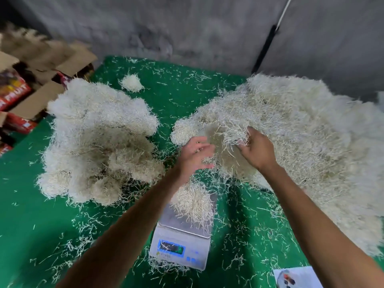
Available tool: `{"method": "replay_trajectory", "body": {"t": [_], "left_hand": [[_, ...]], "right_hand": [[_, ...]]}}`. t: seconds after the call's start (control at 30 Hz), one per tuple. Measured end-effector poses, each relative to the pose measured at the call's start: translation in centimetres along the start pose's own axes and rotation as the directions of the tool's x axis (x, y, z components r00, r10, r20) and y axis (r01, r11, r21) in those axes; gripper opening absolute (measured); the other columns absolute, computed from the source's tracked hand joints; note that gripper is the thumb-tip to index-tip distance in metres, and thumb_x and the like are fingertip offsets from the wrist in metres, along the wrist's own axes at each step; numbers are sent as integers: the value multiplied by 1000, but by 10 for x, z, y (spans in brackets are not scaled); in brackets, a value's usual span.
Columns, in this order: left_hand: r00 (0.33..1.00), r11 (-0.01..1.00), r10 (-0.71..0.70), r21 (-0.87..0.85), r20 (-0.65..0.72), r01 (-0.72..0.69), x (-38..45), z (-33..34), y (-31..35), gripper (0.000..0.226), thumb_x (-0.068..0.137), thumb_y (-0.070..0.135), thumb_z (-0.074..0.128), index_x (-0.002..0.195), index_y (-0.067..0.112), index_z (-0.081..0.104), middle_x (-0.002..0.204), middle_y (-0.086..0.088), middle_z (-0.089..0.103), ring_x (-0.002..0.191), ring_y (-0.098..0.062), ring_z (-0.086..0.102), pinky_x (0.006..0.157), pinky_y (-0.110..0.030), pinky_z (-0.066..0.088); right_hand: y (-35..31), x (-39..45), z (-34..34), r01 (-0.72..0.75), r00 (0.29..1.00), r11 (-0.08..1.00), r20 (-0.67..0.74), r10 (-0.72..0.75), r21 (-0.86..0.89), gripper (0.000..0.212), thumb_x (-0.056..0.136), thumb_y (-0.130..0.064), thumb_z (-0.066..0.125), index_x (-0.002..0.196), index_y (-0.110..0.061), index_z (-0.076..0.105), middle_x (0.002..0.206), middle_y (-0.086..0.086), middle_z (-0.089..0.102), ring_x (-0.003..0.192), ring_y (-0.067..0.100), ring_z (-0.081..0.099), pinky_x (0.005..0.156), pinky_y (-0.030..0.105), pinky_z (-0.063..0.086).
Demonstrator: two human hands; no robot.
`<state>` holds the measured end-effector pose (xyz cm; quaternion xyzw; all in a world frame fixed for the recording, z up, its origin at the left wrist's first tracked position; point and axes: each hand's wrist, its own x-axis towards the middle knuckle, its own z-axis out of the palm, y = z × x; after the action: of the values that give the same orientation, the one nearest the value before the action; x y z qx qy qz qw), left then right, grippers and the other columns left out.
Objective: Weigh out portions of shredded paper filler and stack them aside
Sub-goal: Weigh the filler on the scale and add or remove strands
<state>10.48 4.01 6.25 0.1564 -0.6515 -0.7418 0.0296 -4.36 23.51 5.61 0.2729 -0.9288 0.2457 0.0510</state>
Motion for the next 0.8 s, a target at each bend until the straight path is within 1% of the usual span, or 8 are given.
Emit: {"method": "replay_trajectory", "body": {"t": [0.07,0.13,0.23,0.37,0.53,0.67,0.73,0.8], "left_hand": [[999,1000,28,4,44,-29,26,35,31,70,88,34,77,148,30,42,144,-2,46,116,-24,65,80,-41,63],[999,985,47,163,-2,-47,49,58,53,82,85,41,78,154,32,34,151,0,42,122,-22,60,78,-29,62],[994,930,103,358,-44,-80,75,69,75,65,87,29,79,143,14,52,147,-9,52,106,-25,64,95,-45,57],[992,884,125,457,-28,-98,94,70,97,52,84,16,81,131,7,62,146,-5,54,130,-20,55,111,-40,45],[973,818,231,545,-15,-186,94,80,100,34,82,9,81,114,7,70,135,-7,63,107,-3,55,89,-13,45],[975,895,196,426,-106,-134,86,72,92,51,80,6,80,128,-2,62,141,-20,57,122,-27,61,98,-34,55],[962,896,222,423,-159,-136,85,66,86,56,80,13,82,129,-3,61,141,-22,56,109,-18,66,74,-13,56],[957,912,224,384,-182,-140,84,62,80,64,79,19,84,133,-2,58,142,-24,54,75,-2,70,53,-8,50]], "right_hand": [[-8,5,-11,72,996,997,-57,-72,3,35,98,-45,65,103,-12,56,68,-6,46,57,16,46,55,21,24],[-10,9,-18,71,995,997,-72,-70,5,38,101,-56,53,89,-20,47,64,-9,44,54,7,41,53,22,23],[6,14,-24,-10,998,999,-60,8,-35,35,102,-52,50,88,-21,46,67,-7,47,57,16,46,52,24,23],[36,21,-23,-107,993,982,-62,98,-153,41,104,-53,47,101,-12,54,75,-3,51,69,25,55,56,30,31],[45,43,-15,-299,953,946,11,303,-126,35,103,-39,57,118,-7,56,94,9,66,83,28,62,71,39,53],[50,64,-24,-359,922,919,93,376,-162,27,101,-35,62,112,-11,56,107,13,67,99,35,65,78,39,49],[53,68,-30,-402,901,905,115,418,-140,27,101,-36,61,110,-11,56,109,13,67,100,34,64,76,37,46],[52,72,-35,-401,902,902,101,419,-159,26,101,-36,62,109,-12,55,108,12,67,95,32,63,74,36,43]]}}
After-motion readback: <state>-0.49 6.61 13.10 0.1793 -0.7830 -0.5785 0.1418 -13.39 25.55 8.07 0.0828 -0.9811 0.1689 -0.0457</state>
